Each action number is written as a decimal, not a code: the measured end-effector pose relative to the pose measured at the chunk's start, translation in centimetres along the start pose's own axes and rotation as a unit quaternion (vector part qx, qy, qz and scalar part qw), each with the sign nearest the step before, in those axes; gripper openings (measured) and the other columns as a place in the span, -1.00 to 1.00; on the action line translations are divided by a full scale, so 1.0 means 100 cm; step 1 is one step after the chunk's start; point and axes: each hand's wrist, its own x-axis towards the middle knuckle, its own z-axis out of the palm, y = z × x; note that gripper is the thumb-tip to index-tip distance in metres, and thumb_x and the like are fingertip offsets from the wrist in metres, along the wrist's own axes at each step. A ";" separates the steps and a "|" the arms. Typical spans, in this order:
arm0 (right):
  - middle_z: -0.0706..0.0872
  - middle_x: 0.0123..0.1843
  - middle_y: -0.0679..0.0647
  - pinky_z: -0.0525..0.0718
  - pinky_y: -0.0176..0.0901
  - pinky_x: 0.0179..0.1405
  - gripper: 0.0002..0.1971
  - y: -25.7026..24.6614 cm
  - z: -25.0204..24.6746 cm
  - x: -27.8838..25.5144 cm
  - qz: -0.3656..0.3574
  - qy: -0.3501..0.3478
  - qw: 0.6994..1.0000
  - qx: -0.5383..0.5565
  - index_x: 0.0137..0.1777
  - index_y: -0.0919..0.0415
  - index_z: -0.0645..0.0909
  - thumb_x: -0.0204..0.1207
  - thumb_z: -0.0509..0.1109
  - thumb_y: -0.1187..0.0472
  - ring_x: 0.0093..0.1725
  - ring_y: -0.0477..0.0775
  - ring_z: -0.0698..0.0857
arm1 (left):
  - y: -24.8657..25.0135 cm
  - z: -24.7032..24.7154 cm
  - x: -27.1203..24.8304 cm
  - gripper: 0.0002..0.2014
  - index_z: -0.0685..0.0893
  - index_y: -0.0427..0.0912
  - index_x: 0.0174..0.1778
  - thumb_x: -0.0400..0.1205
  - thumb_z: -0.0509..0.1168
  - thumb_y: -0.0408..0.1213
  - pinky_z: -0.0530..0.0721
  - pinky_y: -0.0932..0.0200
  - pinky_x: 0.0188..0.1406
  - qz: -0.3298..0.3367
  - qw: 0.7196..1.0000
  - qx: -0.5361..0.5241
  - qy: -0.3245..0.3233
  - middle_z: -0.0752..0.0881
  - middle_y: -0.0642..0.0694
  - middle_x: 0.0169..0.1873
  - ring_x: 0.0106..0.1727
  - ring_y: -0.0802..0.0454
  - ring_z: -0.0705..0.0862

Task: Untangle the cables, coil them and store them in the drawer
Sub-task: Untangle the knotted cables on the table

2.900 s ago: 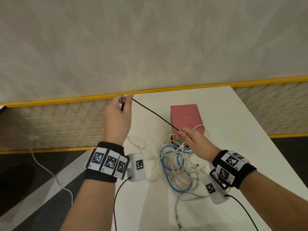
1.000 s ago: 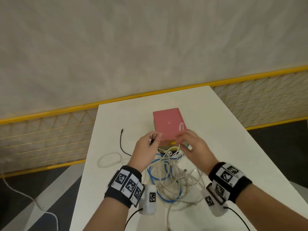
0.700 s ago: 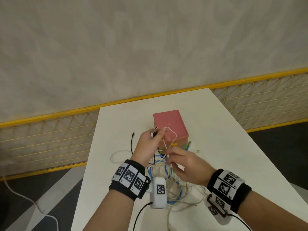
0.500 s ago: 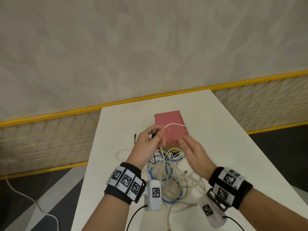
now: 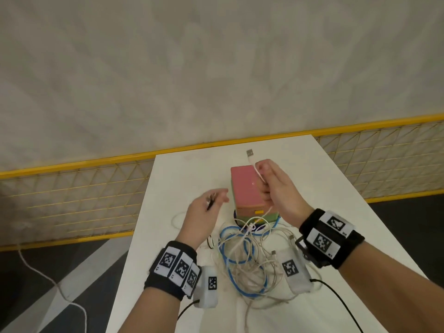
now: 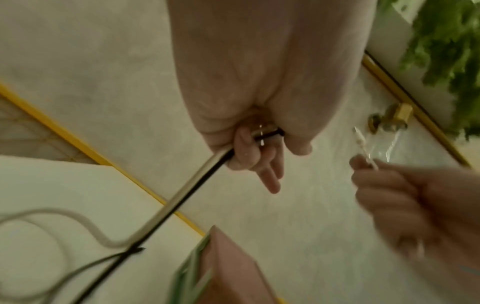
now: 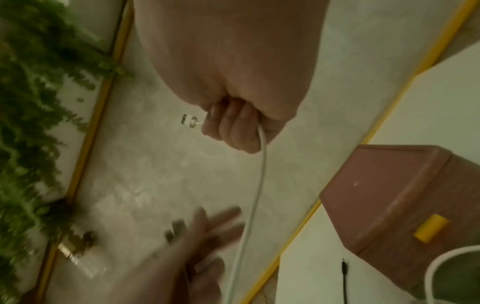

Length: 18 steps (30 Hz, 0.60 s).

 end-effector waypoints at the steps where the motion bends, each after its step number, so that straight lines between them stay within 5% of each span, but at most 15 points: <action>1: 0.29 -0.53 -0.19 0.18 -0.37 -0.64 -0.73 0.002 0.005 -0.004 -0.011 -0.017 1.000 -0.018 -0.10 0.06 0.44 0.76 -0.02 0.08 -0.56 -0.18 0.22 | 0.009 -0.001 0.004 -0.78 0.72 0.06 0.17 0.73 0.20 -0.05 0.56 0.24 -0.08 0.019 0.999 -0.039 0.024 0.83 0.11 -0.06 -0.20 0.32 0.66; 3: 0.31 -0.54 -0.20 0.21 -0.39 -0.65 -0.76 0.006 0.013 -0.008 -0.023 -0.042 0.998 -0.029 -0.12 0.12 0.40 0.76 0.00 0.13 -0.57 -0.21 0.24 | 0.028 0.000 0.008 -0.76 0.71 0.08 0.20 0.73 0.18 -0.04 0.45 0.18 -0.35 0.056 0.992 -0.113 0.024 0.83 -0.11 -0.10 -0.47 0.19 0.47; 5: 0.32 -0.55 -0.19 0.25 -0.42 -0.64 -0.76 0.012 0.019 -0.011 -0.035 -0.060 0.997 -0.029 -0.13 0.17 0.39 0.75 0.02 0.16 -0.58 -0.22 0.24 | 0.046 0.003 0.010 -0.75 0.71 0.03 0.22 0.73 0.19 -0.07 0.40 0.23 -0.43 0.087 0.984 -0.157 0.003 0.71 -0.38 -0.17 -0.48 0.14 0.40; 8: 0.32 -0.47 -0.08 0.28 -0.40 -0.61 -0.76 0.019 0.024 -0.013 -0.043 -0.089 0.994 -0.052 -0.04 0.27 0.48 0.75 0.03 0.20 -0.55 -0.20 0.26 | 0.061 0.009 0.012 -0.80 0.68 -0.22 0.03 0.75 0.18 -0.23 0.48 0.33 -0.38 0.118 0.978 -0.174 -0.003 0.70 -0.24 -0.23 -0.45 0.25 0.51; 12: 0.30 -0.42 0.06 0.25 -0.26 -0.56 -0.68 0.024 0.015 -0.019 -0.011 -0.168 0.981 -0.098 -0.19 0.13 0.54 0.75 0.04 0.16 -0.49 -0.09 0.26 | 0.060 0.000 0.021 -0.77 0.51 -0.12 -0.20 0.77 0.14 -0.18 0.51 0.13 -0.29 0.088 0.955 -0.279 0.060 0.40 0.05 -0.54 -0.46 0.12 0.38; 15: 0.27 -0.39 0.16 0.30 -0.15 -0.52 -0.70 0.024 0.006 -0.023 0.006 -0.186 0.978 -0.100 -0.22 0.12 0.49 0.74 0.07 0.18 -0.47 0.02 0.24 | 0.061 -0.012 0.021 -0.80 0.51 -0.14 -0.07 0.70 0.16 -0.07 0.73 -0.03 -0.12 0.063 0.923 -0.377 0.044 0.33 0.05 -0.55 -0.46 0.08 0.47; 18: 0.26 -0.46 0.04 0.27 -0.20 -0.55 -0.70 0.017 0.009 -0.022 -0.003 -0.165 0.985 -0.051 -0.24 0.12 0.45 0.74 0.06 0.21 -0.49 -0.02 0.21 | 0.065 -0.011 0.015 -0.75 0.54 -0.14 0.17 0.69 0.14 -0.08 0.60 0.14 -0.33 0.069 0.922 -0.382 0.009 0.37 0.01 -0.49 -0.51 0.09 0.41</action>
